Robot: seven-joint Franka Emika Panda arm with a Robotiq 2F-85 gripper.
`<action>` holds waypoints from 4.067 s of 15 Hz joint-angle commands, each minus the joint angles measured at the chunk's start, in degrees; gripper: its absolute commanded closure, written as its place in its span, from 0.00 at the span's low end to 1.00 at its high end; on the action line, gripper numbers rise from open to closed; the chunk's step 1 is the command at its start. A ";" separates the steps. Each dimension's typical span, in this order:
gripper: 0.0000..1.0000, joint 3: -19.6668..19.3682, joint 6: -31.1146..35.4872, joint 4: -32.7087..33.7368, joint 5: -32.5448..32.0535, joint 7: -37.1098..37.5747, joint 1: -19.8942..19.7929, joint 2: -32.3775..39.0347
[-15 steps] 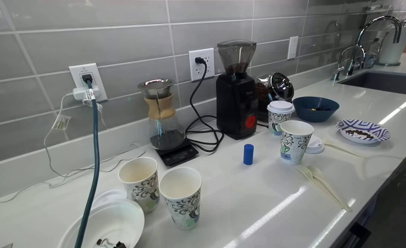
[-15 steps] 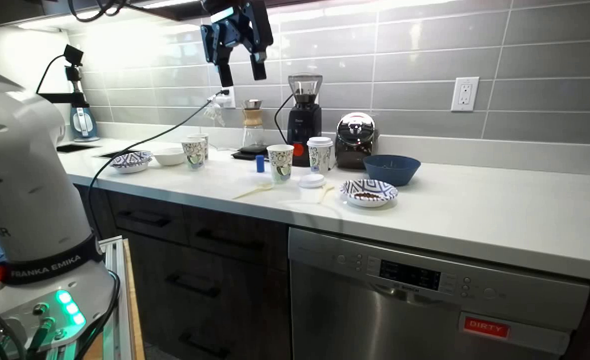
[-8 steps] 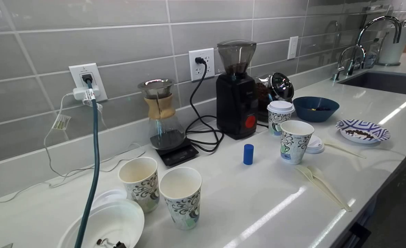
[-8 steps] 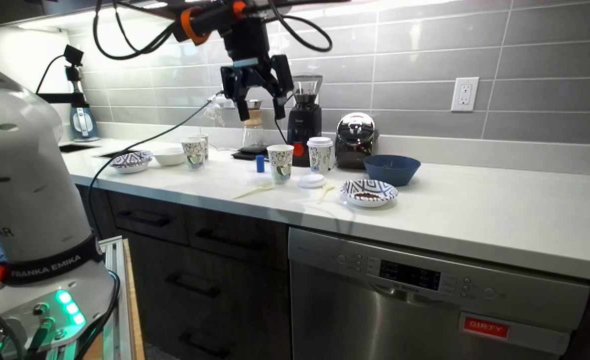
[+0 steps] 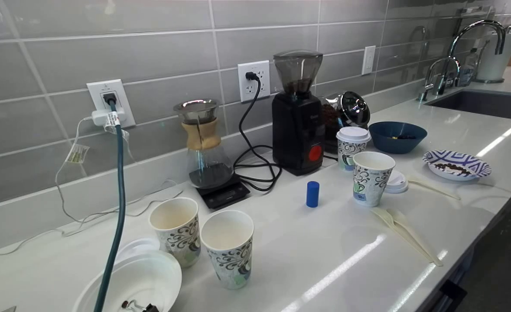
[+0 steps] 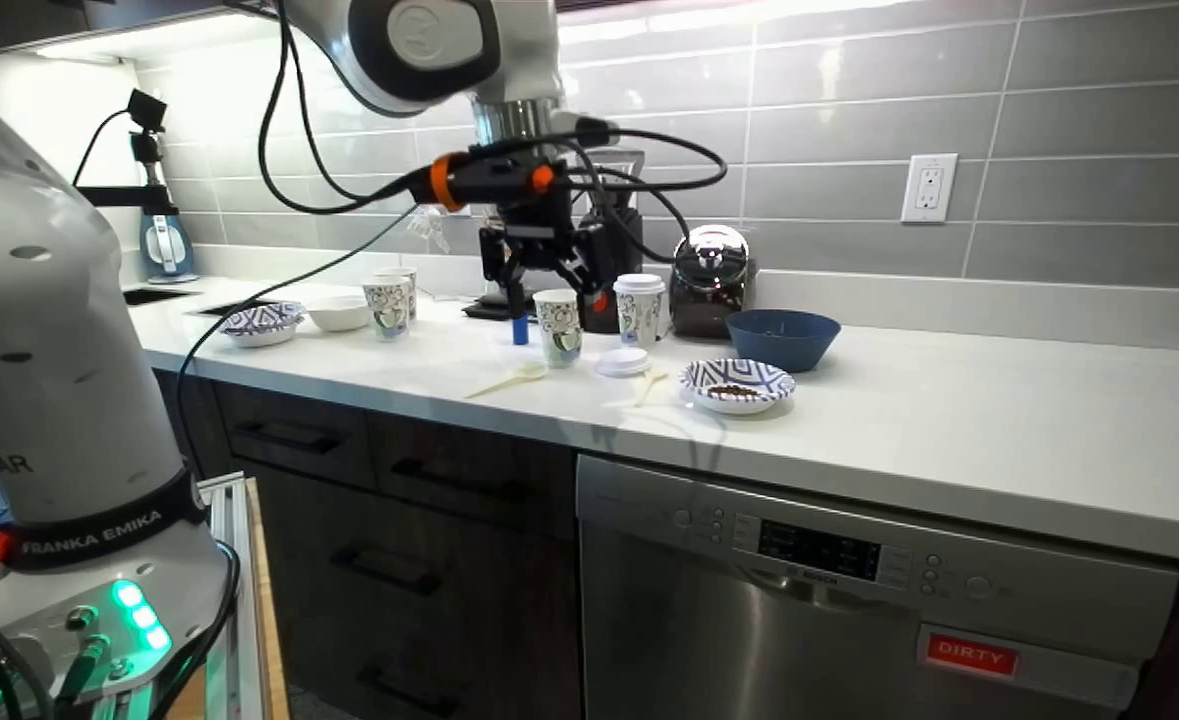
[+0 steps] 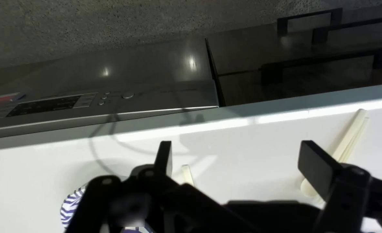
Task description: Put the fork next to the spoon
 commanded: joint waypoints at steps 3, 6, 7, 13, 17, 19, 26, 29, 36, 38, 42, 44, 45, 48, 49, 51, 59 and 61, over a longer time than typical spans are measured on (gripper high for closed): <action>0.00 0.46 10.52 4.02 8.09 -5.46 2.92 13.74; 0.10 1.68 14.83 6.65 12.57 -8.01 3.14 19.44; 0.18 2.30 15.74 7.76 13.84 -8.91 2.80 21.16; 0.48 7.26 17.98 14.04 20.32 -15.13 -0.51 29.12; 0.51 11.08 21.73 16.17 19.83 -16.75 -3.44 32.83; 0.55 13.62 22.34 16.58 21.75 -18.66 -4.73 33.82; 0.60 18.63 29.71 16.65 18.93 -20.80 -8.04 37.13; 0.58 17.71 32.86 16.27 18.65 -22.28 -7.20 37.95; 0.73 18.24 36.63 16.32 20.02 -24.73 -7.84 39.62; 0.81 18.25 37.39 16.34 20.03 -24.98 -7.99 40.10; 0.97 18.31 37.98 16.45 20.28 -24.89 -8.45 40.74; 0.97 17.96 39.02 16.58 19.95 -24.56 -8.50 40.80; 0.97 17.73 39.85 16.64 19.86 -24.18 -8.49 40.86; 0.97 18.57 39.97 16.68 20.73 -23.99 -9.14 40.40; 0.97 19.13 39.62 16.72 21.25 -24.08 -9.46 39.97; 0.97 19.50 37.83 17.00 21.55 -23.49 -9.59 38.91; 0.97 16.43 24.07 17.73 15.25 -12.49 -8.67 28.96; 0.97 15.71 17.28 17.24 13.12 -9.08 -8.19 23.83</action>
